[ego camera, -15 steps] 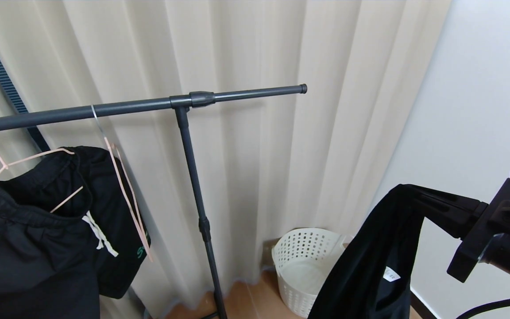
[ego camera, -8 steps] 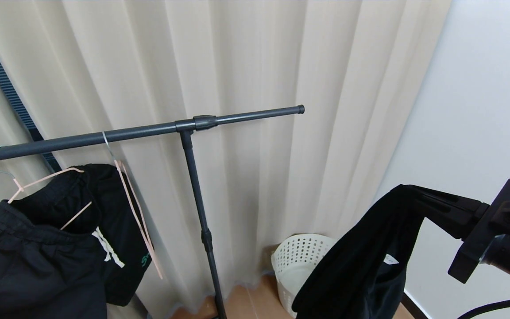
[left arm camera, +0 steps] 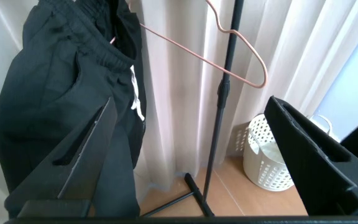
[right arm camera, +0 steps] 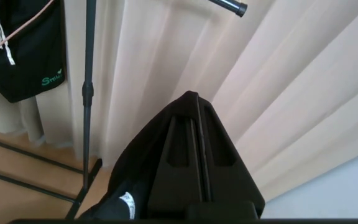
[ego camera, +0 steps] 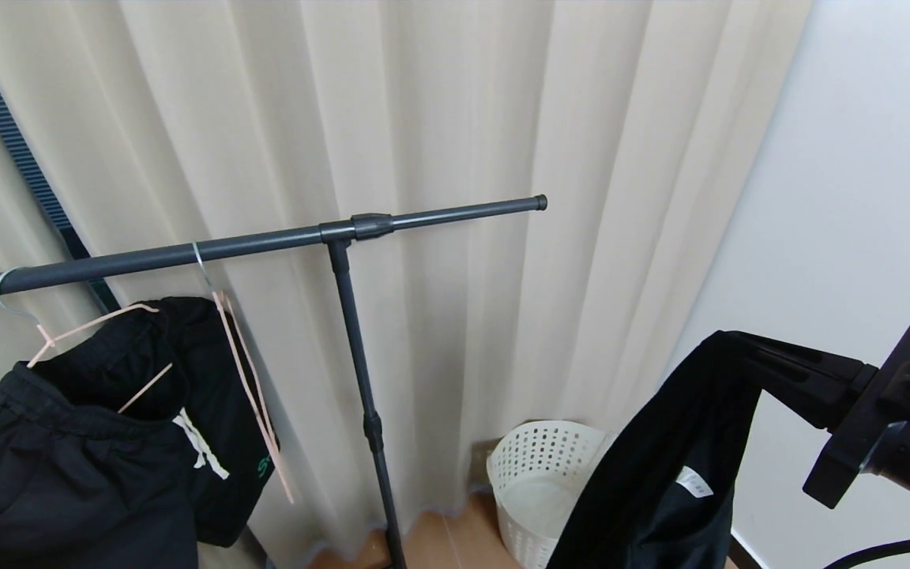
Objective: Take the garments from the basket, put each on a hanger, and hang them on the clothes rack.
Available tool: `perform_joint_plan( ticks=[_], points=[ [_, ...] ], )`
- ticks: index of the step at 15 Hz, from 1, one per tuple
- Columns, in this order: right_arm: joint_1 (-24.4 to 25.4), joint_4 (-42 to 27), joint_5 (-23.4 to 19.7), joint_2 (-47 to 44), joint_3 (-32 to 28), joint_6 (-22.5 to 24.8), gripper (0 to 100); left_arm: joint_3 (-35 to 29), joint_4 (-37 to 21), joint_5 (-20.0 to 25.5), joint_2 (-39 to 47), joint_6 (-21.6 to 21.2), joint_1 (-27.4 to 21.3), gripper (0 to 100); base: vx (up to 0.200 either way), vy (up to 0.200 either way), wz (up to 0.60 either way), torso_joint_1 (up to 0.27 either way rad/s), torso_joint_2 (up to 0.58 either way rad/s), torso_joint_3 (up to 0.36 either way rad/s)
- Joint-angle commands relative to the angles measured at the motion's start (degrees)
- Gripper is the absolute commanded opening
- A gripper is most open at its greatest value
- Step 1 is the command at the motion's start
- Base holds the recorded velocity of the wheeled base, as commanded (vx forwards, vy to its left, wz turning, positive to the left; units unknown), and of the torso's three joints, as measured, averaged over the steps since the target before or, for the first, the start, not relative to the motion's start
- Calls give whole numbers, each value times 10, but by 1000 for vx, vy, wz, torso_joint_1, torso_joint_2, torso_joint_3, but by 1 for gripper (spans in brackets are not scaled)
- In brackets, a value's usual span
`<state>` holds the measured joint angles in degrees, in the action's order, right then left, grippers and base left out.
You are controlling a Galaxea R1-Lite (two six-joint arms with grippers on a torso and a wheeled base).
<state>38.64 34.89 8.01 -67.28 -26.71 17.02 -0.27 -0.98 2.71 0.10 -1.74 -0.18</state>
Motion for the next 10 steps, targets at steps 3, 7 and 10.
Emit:
perform_joint_plan(
  ticks=[3, 7, 10],
  points=[
    [0, 0, 0, -1, 2, 0, 0, 0, 0, 1, 1, 0, 0, 100, 0, 0, 600, 2, -2, -1],
    [0, 0, 0, -1, 3, 0, 0, 0, 0, 1, 1, 1, 0, 100, -100, 0, 300, 8, 4, 2],
    [0, 1, 0, 1, 3, 0, 0, 0, 0, 1, 1, 0, 0, 100, -200, 200, 0, 7, 4, -1]
  ],
)
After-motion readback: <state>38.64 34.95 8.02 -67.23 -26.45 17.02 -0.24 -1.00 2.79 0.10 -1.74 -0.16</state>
